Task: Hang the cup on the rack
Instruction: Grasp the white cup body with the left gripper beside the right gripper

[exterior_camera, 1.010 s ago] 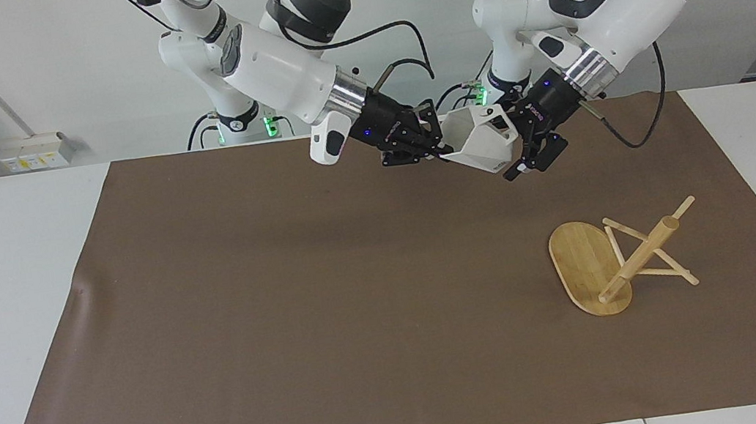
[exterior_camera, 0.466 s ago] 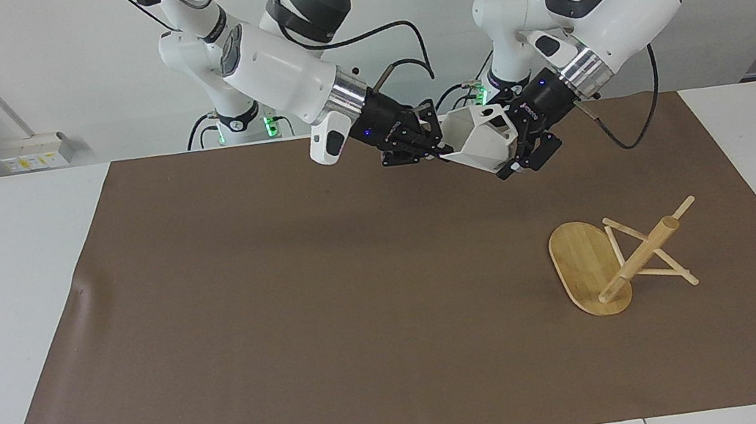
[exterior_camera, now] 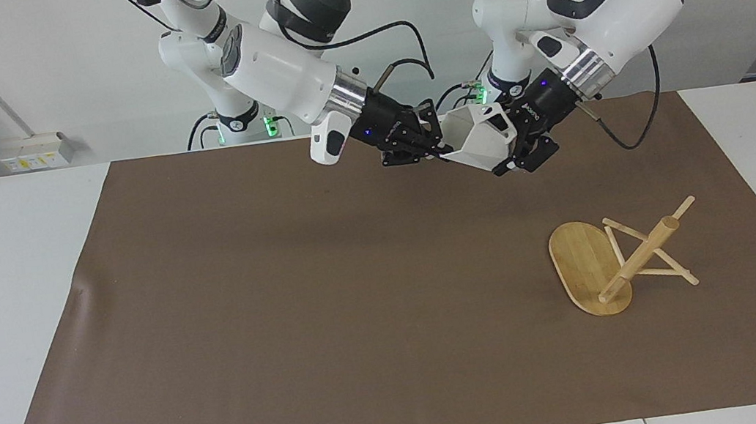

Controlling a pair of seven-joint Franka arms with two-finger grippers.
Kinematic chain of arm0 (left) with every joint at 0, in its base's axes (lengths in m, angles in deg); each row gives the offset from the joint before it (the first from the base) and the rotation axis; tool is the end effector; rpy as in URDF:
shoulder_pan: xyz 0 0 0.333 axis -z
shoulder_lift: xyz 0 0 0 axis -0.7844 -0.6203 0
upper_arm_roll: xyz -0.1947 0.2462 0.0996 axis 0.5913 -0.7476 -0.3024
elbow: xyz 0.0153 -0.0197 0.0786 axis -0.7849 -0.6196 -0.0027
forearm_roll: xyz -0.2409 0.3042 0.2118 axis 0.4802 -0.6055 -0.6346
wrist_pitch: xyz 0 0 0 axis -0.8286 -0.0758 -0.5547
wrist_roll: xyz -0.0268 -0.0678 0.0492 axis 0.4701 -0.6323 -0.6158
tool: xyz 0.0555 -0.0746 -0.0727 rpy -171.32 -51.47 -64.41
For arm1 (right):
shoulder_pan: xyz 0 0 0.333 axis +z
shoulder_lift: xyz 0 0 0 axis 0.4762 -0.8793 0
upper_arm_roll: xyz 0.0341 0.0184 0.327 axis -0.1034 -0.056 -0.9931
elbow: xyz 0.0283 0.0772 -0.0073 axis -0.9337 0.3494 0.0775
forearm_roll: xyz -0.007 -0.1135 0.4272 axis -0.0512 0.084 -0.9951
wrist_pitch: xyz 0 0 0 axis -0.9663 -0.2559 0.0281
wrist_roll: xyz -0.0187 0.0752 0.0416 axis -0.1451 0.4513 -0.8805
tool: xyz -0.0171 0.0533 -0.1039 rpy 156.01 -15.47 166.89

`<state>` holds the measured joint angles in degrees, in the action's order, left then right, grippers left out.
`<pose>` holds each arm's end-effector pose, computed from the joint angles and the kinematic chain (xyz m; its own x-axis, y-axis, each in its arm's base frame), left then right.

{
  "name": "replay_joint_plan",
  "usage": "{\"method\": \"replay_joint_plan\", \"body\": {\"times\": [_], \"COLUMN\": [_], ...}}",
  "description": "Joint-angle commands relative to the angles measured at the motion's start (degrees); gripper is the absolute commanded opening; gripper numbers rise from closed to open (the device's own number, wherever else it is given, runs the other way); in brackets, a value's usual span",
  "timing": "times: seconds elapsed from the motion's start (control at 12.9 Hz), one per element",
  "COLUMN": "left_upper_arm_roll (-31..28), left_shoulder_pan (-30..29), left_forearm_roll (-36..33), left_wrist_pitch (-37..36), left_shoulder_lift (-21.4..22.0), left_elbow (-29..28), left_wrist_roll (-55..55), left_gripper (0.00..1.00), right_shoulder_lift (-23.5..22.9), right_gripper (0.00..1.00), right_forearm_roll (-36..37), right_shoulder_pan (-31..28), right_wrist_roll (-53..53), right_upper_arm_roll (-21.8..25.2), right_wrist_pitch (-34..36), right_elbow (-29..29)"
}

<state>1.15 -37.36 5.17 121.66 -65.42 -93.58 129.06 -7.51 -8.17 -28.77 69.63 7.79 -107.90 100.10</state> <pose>0.5690 -0.1995 0.5377 0.0453 -0.6794 0.7324 -0.9839 -0.1573 -0.0851 0.6176 0.3796 0.5615 0.9946 -0.0692 0.0769 0.0183 -0.6134 -0.7896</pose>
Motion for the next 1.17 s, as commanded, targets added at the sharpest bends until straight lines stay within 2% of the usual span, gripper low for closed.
{"method": "replay_joint_plan", "body": {"times": [0.0, 0.16, 0.31, 0.47, 0.54, 0.78, 0.93, 1.01, 1.09], "left_upper_arm_roll": [-0.26, -0.35, -0.43, -0.52, -0.52, -0.61, -0.61, -0.61, -0.70], "left_shoulder_pan": [-0.16, -0.50, -1.30, -2.17, -2.26, -2.35, -2.44, -2.44, -2.53], "left_forearm_roll": [1.38, 1.38, 1.38, 1.29, 1.03, 0.85, 0.59, 0.50, 0.32], "left_wrist_pitch": [0.48, -0.13, -1.01, -1.98, -2.16, -2.25, -2.33, -2.25, -2.25], "left_shoulder_lift": [1.63, 1.72, 1.72, 1.81, 1.72, 1.72, 1.72, 1.81, 1.81], "left_elbow": [-2.05, -2.05, -2.05, -1.97, -1.88, -1.88, -1.97, -2.23, -2.40], "left_wrist_roll": [0.94, 0.85, 0.68, 0.68, 0.85, 0.16, -1.86, -2.48, -3.18], "left_gripper": [0.11, 0.01, 0.00, 0.00, 0.00, 0.00, 0.00, 0.00, 0.00], "right_shoulder_lift": [0.02, 0.02, 0.02, 0.02, 0.02, 0.02, 0.02, 0.02, 0.02], "right_gripper": [0.00, 0.00, 0.00, 0.22, 0.30, 0.44, 0.48, 0.55, 0.84], "right_forearm_roll": [-0.72, -0.72, -0.72, -0.63, -0.63, -0.54, -0.54, -0.54, -0.54], "right_shoulder_pan": [-0.46, -0.46, -0.46, -0.46, -0.46, -0.46, -0.55, -0.55, -0.55], "right_wrist_roll": [0.96, 0.96, 0.96, 0.87, 0.87, 0.69, 0.61, 0.61, 0.61], "right_upper_arm_roll": [-0.56, -0.56, -0.56, -0.56, -0.56, -0.56, -0.56, -0.47, -0.47], "right_wrist_pitch": [-0.12, -0.12, -0.12, -0.04, -0.04, 0.14, 0.40, 0.40, 0.49], "right_elbow": [-0.04, -0.04, -0.04, -0.04, -0.04, -0.04, -0.04, -0.04, -0.04]}}
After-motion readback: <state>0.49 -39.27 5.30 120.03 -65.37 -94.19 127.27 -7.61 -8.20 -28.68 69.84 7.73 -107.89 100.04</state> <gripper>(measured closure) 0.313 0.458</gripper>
